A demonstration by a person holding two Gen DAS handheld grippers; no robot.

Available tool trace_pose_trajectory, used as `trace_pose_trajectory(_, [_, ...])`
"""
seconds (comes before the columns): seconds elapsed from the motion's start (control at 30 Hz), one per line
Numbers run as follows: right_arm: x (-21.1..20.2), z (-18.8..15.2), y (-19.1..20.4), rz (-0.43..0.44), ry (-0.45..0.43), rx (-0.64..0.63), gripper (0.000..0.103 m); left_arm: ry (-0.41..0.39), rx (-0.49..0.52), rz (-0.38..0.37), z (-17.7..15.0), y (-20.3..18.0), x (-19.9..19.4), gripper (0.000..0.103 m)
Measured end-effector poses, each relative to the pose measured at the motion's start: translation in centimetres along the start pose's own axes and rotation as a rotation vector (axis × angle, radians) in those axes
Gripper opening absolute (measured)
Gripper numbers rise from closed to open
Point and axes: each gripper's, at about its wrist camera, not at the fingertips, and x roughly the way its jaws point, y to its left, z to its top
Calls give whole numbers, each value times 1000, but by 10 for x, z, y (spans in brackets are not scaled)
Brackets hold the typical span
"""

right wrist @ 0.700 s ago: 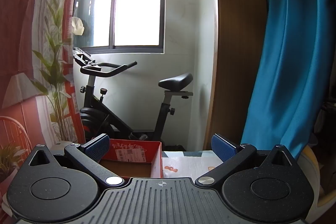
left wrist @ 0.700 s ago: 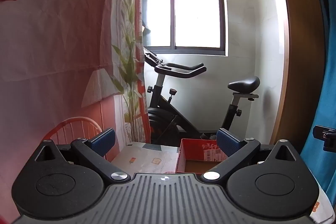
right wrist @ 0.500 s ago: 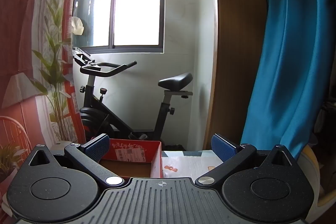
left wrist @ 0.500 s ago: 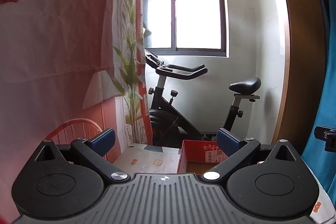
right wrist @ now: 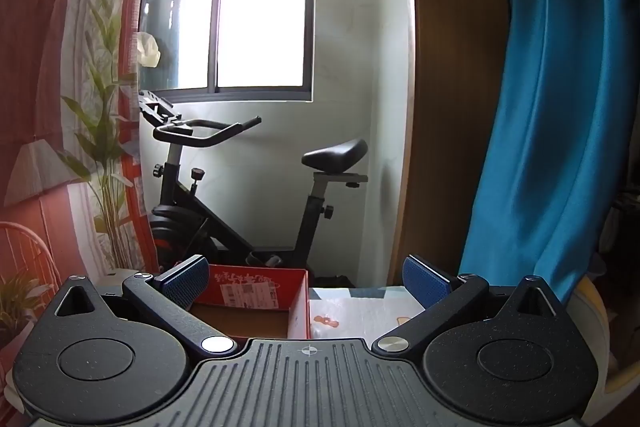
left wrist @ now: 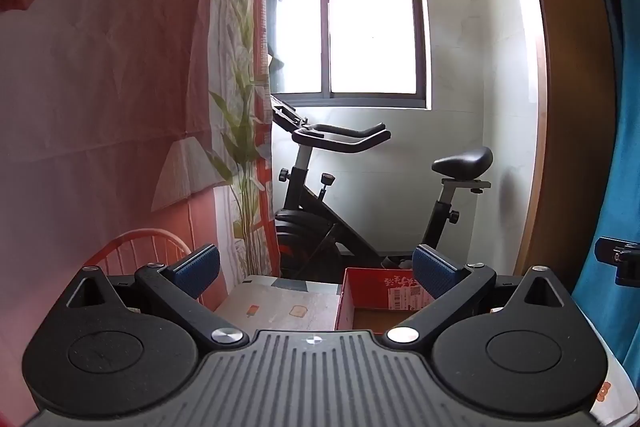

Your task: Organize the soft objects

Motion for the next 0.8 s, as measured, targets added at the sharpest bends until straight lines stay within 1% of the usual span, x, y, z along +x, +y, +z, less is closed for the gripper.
trace_pose_trajectory(0.8, [-1,0,-1,0,4,5,103,8,10,11,-1,-4,3,103])
